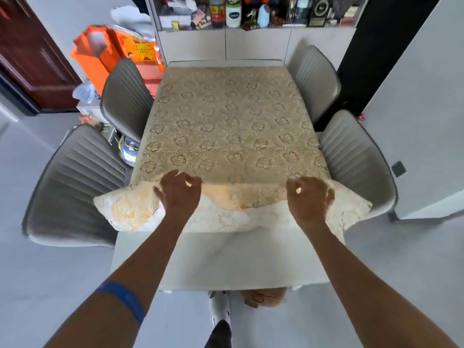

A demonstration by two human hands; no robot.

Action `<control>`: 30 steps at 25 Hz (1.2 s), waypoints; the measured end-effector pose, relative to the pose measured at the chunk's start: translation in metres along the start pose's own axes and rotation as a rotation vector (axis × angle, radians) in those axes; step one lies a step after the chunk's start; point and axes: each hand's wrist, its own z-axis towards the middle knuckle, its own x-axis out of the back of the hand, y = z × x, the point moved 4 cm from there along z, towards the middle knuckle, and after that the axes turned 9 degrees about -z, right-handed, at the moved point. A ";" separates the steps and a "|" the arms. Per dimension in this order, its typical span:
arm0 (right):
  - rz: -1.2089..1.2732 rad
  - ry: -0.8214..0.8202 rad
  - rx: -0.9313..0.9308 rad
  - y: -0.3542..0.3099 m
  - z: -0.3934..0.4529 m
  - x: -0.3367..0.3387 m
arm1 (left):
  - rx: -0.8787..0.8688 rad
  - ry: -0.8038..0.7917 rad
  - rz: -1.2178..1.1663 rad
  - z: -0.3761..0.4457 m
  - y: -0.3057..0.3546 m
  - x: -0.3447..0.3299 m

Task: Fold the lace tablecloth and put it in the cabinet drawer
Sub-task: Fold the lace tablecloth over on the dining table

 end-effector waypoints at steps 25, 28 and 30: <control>-0.653 -0.361 0.511 0.039 -0.069 -0.145 | -0.256 -0.788 0.564 -0.059 -0.142 -0.114; -0.596 -0.492 0.494 0.059 -0.116 -0.133 | -0.196 -0.840 0.544 -0.109 -0.156 -0.090; -0.603 -0.572 0.512 0.072 -0.140 -0.123 | -0.154 -0.873 0.523 -0.142 -0.162 -0.073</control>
